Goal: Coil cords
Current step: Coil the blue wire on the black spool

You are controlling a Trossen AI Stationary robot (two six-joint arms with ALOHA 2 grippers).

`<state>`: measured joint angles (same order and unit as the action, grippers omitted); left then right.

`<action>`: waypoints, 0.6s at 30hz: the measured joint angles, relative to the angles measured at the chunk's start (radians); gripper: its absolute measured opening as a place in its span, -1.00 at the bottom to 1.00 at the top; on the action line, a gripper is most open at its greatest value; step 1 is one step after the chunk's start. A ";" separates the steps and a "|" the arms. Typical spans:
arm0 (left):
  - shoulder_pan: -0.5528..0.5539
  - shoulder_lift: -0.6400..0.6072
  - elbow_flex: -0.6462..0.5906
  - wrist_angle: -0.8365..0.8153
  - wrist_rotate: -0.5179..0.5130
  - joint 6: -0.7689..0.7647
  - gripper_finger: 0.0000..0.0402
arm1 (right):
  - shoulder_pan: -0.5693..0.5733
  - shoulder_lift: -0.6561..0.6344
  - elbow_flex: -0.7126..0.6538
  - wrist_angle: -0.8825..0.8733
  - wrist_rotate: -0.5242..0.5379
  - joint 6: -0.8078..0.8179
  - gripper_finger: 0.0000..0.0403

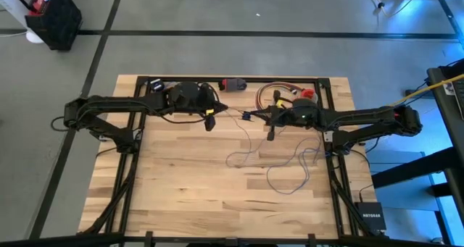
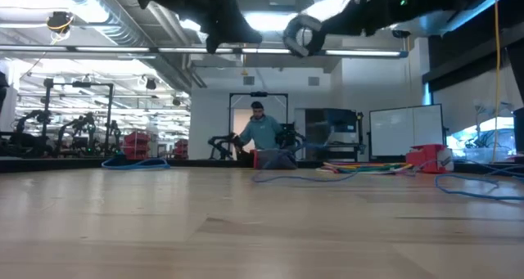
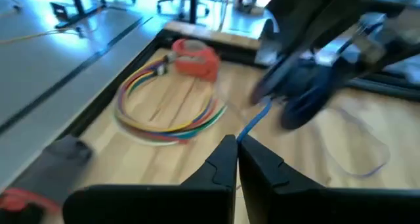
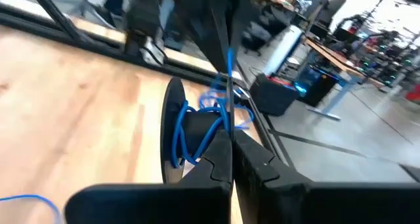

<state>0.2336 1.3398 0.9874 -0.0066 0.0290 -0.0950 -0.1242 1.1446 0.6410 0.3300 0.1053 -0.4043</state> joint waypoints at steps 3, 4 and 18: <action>-0.019 0.008 0.000 0.040 0.004 -0.030 -0.98 | 0.000 0.058 -0.001 0.071 0.077 -0.017 -0.99; -0.027 0.011 0.000 0.056 0.004 -0.034 -0.98 | 0.000 0.075 -0.001 0.094 0.114 -0.023 -0.99; -0.101 0.160 0.000 0.327 -0.018 -0.066 -0.97 | 0.000 0.255 0.088 0.141 0.199 0.036 -0.99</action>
<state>0.1323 1.4998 0.9871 0.3201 0.0114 -0.1611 -0.1242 1.3996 0.7292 0.4707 0.3038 -0.3682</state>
